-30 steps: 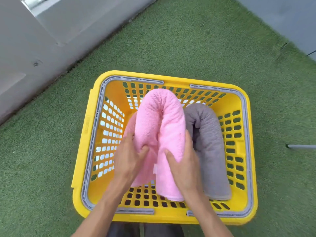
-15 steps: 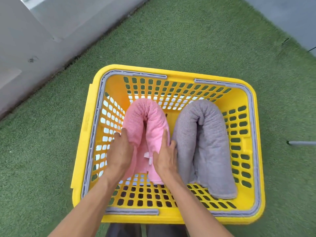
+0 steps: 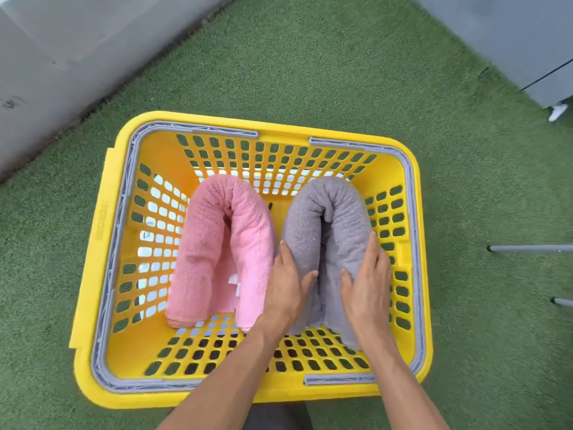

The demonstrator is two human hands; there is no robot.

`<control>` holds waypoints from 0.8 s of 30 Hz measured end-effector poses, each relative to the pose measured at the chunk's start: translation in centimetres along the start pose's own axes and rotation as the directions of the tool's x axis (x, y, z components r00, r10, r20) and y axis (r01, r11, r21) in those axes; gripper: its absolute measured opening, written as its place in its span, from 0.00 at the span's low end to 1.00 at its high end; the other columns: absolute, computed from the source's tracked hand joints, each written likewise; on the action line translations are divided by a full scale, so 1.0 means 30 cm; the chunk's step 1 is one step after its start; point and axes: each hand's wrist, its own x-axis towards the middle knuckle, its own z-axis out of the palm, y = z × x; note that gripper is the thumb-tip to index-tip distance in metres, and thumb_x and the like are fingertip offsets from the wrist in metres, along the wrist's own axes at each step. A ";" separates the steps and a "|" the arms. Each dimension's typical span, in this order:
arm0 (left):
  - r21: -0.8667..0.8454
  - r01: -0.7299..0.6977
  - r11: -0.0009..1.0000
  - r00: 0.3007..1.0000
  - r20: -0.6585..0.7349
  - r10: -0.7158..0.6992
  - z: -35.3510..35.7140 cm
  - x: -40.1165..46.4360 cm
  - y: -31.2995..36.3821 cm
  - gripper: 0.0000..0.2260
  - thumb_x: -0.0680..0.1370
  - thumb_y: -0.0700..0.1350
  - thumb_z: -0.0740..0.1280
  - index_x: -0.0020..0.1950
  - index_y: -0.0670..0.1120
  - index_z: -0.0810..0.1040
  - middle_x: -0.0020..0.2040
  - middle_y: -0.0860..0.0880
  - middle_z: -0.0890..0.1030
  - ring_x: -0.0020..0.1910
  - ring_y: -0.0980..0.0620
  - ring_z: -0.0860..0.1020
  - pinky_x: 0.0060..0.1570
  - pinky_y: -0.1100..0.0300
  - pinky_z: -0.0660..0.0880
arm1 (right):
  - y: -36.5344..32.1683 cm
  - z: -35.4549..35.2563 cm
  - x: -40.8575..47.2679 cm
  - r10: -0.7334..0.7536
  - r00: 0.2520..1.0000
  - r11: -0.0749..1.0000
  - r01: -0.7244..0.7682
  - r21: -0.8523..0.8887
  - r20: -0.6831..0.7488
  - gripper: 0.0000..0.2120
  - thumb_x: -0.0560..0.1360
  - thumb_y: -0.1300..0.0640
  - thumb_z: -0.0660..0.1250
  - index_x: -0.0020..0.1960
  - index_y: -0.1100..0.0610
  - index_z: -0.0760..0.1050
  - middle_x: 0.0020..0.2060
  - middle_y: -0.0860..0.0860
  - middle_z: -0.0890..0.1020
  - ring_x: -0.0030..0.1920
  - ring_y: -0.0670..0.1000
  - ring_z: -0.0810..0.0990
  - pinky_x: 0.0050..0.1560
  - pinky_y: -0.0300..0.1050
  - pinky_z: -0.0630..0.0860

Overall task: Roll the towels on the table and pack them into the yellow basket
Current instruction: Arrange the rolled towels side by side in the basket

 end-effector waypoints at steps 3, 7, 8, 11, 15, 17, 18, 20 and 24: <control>0.043 0.041 0.998 0.994 -0.100 -0.036 0.026 0.006 0.008 0.31 0.75 0.48 0.68 0.74 0.40 0.59 0.65 0.40 0.72 0.63 0.41 0.72 0.60 0.52 0.68 | 0.009 0.000 0.018 0.021 0.995 1.000 -0.023 0.020 0.094 0.45 0.75 0.58 0.69 0.78 0.50 0.41 0.63 0.60 0.69 0.60 0.60 0.72 0.56 0.53 0.73; 0.093 0.039 0.995 0.983 -0.181 -0.022 -0.015 0.010 0.035 0.20 0.73 0.52 0.65 0.61 0.43 0.70 0.53 0.43 0.79 0.51 0.41 0.77 0.48 0.49 0.73 | 0.033 -0.031 0.028 0.005 0.998 0.995 -0.012 0.096 0.067 0.42 0.76 0.57 0.68 0.79 0.50 0.43 0.57 0.59 0.72 0.54 0.60 0.75 0.53 0.54 0.74; 0.079 0.024 0.997 0.975 -0.221 -0.006 -0.031 0.007 0.042 0.20 0.73 0.54 0.64 0.61 0.45 0.71 0.52 0.45 0.79 0.50 0.42 0.77 0.48 0.49 0.74 | 0.039 -0.037 0.026 -0.001 0.999 0.992 -0.005 0.124 0.049 0.41 0.76 0.56 0.68 0.79 0.51 0.45 0.57 0.59 0.71 0.55 0.60 0.74 0.54 0.54 0.74; 0.051 0.010 0.999 0.959 -0.282 0.004 -0.047 0.033 0.038 0.21 0.73 0.51 0.64 0.63 0.43 0.70 0.53 0.43 0.78 0.52 0.42 0.75 0.53 0.49 0.72 | 0.024 -0.016 0.023 0.016 0.994 0.988 -0.033 0.153 0.111 0.44 0.75 0.52 0.68 0.79 0.50 0.42 0.59 0.59 0.71 0.57 0.59 0.74 0.55 0.54 0.75; 0.072 0.043 0.996 0.984 -0.177 -0.030 -0.019 0.054 0.048 0.26 0.73 0.40 0.65 0.69 0.38 0.63 0.58 0.38 0.73 0.56 0.38 0.73 0.55 0.48 0.69 | 0.006 0.042 0.021 0.064 0.977 0.993 -0.084 0.089 0.203 0.49 0.74 0.49 0.70 0.77 0.50 0.34 0.63 0.61 0.69 0.58 0.60 0.75 0.54 0.52 0.76; 0.080 0.018 0.997 0.982 -0.186 -0.003 -0.025 0.040 0.068 0.26 0.73 0.40 0.65 0.69 0.39 0.64 0.58 0.38 0.74 0.56 0.38 0.73 0.55 0.47 0.70 | 0.005 0.030 0.030 0.052 0.986 0.993 -0.068 0.097 0.158 0.47 0.75 0.52 0.69 0.78 0.51 0.37 0.61 0.60 0.71 0.57 0.60 0.75 0.53 0.51 0.76; 0.077 0.003 0.997 0.979 -0.203 0.012 -0.041 0.027 0.078 0.26 0.73 0.41 0.65 0.70 0.40 0.64 0.58 0.39 0.75 0.56 0.39 0.74 0.55 0.48 0.70 | 0.004 0.016 0.028 0.034 0.991 0.991 -0.050 0.128 0.127 0.46 0.75 0.53 0.69 0.78 0.51 0.38 0.60 0.60 0.71 0.57 0.59 0.75 0.53 0.51 0.76; 0.073 -0.038 0.997 0.968 -0.246 0.055 -0.101 -0.001 0.080 0.26 0.74 0.44 0.65 0.71 0.44 0.64 0.58 0.43 0.76 0.55 0.43 0.74 0.54 0.50 0.70 | -0.017 -0.012 0.004 -0.008 0.996 0.969 -0.014 0.246 0.090 0.44 0.75 0.53 0.69 0.79 0.51 0.42 0.64 0.59 0.70 0.62 0.58 0.73 0.58 0.50 0.73; 0.126 -0.066 0.990 0.941 -0.322 0.104 -0.291 -0.049 0.029 0.24 0.75 0.46 0.65 0.70 0.46 0.65 0.59 0.45 0.76 0.55 0.47 0.75 0.53 0.50 0.73 | -0.141 -0.008 -0.081 -0.103 0.983 0.898 0.027 0.440 0.150 0.42 0.76 0.51 0.68 0.79 0.49 0.43 0.65 0.54 0.70 0.64 0.53 0.70 0.62 0.46 0.68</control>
